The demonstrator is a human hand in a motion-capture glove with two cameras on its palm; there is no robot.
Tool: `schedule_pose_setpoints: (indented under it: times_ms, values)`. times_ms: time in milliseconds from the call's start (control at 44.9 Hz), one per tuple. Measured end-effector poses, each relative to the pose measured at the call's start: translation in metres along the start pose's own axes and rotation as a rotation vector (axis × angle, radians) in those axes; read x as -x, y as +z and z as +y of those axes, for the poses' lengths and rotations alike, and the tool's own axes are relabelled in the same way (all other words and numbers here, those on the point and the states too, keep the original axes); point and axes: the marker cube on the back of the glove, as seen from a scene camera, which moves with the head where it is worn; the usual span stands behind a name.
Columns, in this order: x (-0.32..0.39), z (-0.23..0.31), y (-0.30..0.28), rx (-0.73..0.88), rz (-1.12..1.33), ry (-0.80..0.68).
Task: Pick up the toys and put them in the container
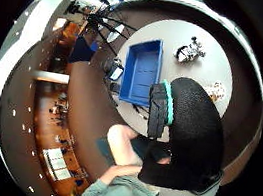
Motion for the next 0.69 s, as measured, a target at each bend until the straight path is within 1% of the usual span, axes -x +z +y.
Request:
schedule_pose_setpoints:
  times_ms: [223,401,580,691]
  values:
    - [-0.011,0.002,-0.006,0.027,0.075,0.015]
    - [-0.018,-0.010,-0.018,0.026,0.079,0.037]
    - [-0.025,-0.030,-0.033,0.050,0.090,0.026]
    - [-0.031,-0.041,-0.032,0.075,0.099,0.027]
